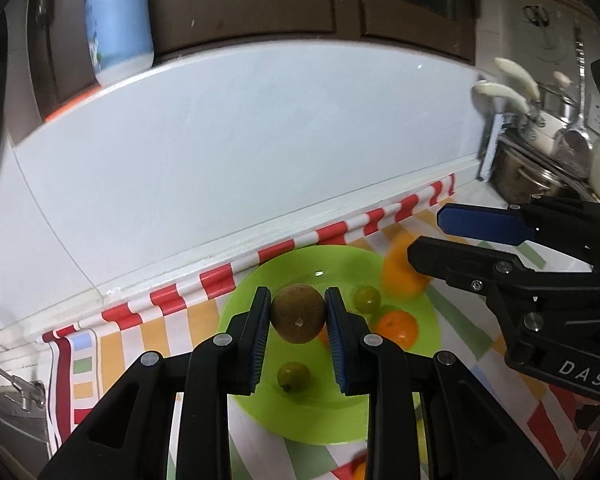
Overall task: Organize fruits
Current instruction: 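Carry the kiwi to the plate and open the left tool while the right tool releases the citrus there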
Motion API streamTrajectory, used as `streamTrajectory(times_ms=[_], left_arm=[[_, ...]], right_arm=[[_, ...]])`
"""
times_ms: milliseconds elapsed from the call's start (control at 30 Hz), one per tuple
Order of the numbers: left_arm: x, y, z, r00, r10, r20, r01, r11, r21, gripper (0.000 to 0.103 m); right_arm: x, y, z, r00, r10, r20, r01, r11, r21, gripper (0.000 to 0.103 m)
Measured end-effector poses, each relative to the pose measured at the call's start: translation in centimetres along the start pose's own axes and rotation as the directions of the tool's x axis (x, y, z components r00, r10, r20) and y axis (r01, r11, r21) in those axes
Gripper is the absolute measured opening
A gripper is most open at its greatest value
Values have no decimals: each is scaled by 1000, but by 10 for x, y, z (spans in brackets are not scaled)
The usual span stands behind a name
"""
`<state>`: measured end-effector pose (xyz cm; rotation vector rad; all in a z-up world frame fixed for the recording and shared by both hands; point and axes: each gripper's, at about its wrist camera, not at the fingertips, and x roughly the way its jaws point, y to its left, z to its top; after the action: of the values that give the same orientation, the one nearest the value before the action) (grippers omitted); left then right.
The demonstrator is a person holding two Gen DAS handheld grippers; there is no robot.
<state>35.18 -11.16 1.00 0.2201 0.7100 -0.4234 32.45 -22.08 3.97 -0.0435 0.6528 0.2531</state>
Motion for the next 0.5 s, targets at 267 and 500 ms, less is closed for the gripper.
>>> streamTrajectory(times_ms=[267, 500], left_arm=[[35, 11, 0, 997, -7, -72, 2, 998, -61, 28], [35, 12, -3, 997, 4, -82, -9, 998, -67, 41]], right_arm=[[43, -10, 5, 997, -8, -75, 10, 1000, 26, 34], [50, -15, -3, 994, -52, -96, 56, 998, 34, 35]])
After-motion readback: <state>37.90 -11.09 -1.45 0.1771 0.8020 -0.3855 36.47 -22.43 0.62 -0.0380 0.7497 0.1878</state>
